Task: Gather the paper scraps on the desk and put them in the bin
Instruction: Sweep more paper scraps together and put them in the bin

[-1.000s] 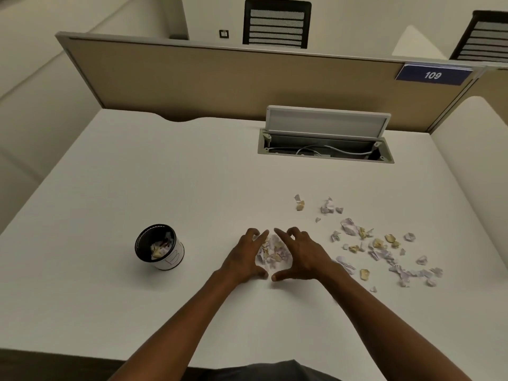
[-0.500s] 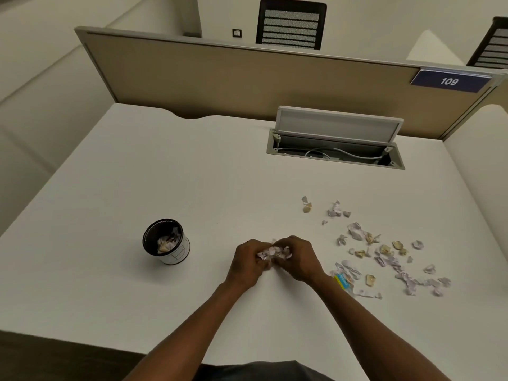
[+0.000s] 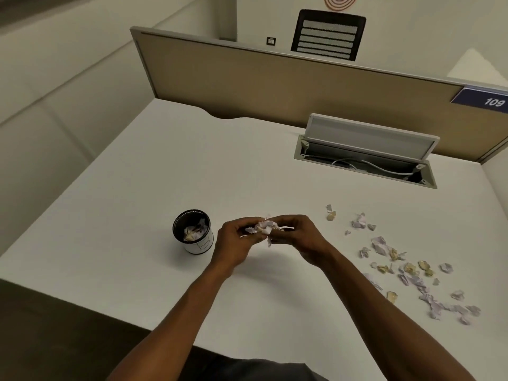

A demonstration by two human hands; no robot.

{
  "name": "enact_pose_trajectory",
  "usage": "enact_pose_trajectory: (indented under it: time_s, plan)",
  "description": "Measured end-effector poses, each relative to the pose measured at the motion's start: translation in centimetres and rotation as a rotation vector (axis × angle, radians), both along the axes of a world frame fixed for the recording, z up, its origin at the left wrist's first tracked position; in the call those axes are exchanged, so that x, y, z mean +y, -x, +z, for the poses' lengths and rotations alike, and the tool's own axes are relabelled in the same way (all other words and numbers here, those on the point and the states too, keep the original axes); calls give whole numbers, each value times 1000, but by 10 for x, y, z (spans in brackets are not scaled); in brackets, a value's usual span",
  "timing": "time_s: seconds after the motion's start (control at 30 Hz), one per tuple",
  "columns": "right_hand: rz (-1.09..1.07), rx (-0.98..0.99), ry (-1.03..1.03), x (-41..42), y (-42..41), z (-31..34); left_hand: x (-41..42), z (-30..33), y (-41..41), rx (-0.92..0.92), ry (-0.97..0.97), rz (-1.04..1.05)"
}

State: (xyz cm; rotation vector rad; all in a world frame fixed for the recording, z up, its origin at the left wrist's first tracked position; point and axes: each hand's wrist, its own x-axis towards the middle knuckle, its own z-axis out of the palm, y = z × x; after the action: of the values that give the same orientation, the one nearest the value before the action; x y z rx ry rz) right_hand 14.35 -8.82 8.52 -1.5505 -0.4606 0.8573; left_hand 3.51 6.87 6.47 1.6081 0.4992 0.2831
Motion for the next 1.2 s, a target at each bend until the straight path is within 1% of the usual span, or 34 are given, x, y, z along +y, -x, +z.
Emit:
enact_pose_trajectory:
  time_s: [0.13, 0.2, 0.33, 0.43, 0.53, 0.6, 0.67, 0.73, 0.87, 0.93, 1.0, 1.07, 1.13, 1.2]
  plan:
    - [65, 32, -50, 40, -2, 25, 27, 27, 7, -58, 95, 95]
    - [86, 59, -55, 62, -1, 34, 45, 39, 14, -78, 96, 132]
    - [128, 85, -17, 107, 9, 42, 86, 49, 34, -20, -3, 178]
    - [149, 60, 65, 136, 20, 40, 108, 44, 49, 98, -125, 250]
    - [171, -57, 204, 156, 33, 35, 119, 37, 60, 221, -294, 301]
    - [202, -246, 323, 165, 40, 33, 122, 33, 65, 275, -390, 294]
    - [251, -463, 425, 171, 47, 33, 121, 29, 68, 291, -467, 280]
    - [291, -582, 458, 175, 51, 33, 119, 27, 69, 289, -527, 275]
    - [284, -673, 480, 178, 52, 37, 121, 25, 67, 306, -547, 263]
    - [264, -758, 471, 178, 54, 37, 123, 24, 68, 307, -568, 274]
    - [294, -849, 458, 177, 56, 33, 122, 22, 69, 272, -608, 257]
    - [334, -889, 420, 171, 59, 30, 118, 21, 70, 234, -658, 205]
    - [271, -873, 332, 161, 62, 28, 112, 21, 70, 193, -688, 178]
    - [94, -785, 249, 142, 63, 22, 105, 22, 68, 121, -706, 183]
